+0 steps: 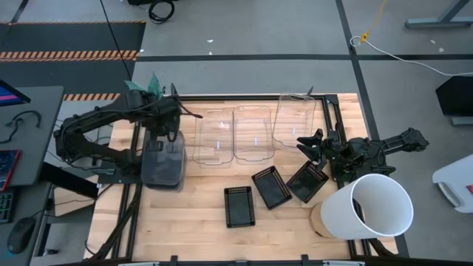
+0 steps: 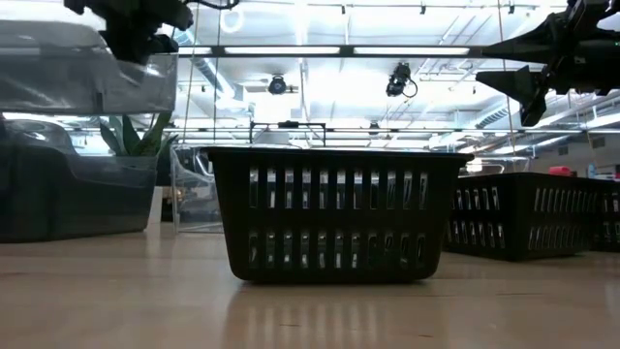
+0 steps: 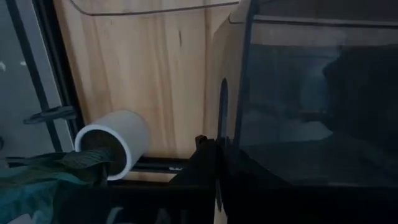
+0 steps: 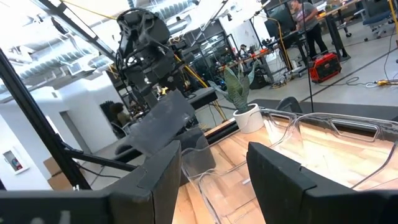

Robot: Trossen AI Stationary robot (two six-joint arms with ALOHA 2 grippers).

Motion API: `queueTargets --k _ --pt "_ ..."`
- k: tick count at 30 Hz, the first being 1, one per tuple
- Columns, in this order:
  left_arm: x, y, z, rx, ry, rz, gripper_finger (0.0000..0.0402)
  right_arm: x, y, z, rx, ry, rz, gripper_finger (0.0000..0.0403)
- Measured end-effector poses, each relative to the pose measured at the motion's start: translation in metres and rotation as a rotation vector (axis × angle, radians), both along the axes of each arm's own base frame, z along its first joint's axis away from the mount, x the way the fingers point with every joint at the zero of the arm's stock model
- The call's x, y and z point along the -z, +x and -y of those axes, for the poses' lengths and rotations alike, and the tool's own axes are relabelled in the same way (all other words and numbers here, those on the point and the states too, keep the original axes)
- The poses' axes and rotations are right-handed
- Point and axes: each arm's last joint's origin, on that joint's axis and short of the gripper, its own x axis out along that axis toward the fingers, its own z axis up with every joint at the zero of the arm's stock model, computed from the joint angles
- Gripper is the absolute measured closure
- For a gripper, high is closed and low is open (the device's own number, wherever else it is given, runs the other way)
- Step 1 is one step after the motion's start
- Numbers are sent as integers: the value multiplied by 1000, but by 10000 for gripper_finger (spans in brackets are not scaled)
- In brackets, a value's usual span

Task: Stack baskets by color
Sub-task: Stack the bottom gray bin on the top stacked gray bins, then stack the left transparent bin on the center transparent bin

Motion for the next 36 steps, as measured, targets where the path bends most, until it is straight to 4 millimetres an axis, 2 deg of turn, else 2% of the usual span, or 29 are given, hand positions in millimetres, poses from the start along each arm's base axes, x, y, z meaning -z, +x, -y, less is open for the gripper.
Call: queueTargets --k 8,16,24,29,36 --pt "41 -8 5 8 -21 -86 398 0 0 0 0 0 0 214" --pt "63 -16 11 -36 -127 -42 396 0 0 0 0 0 0 214" --pt "91 -14 13 -78 -148 -42 332 0 0 0 0 0 0 214" --pt "91 -12 13 -77 -128 -28 270 0 0 0 0 0 0 214" --pt "56 -1 11 -193 -88 127 195 0 0 0 0 0 0 214"
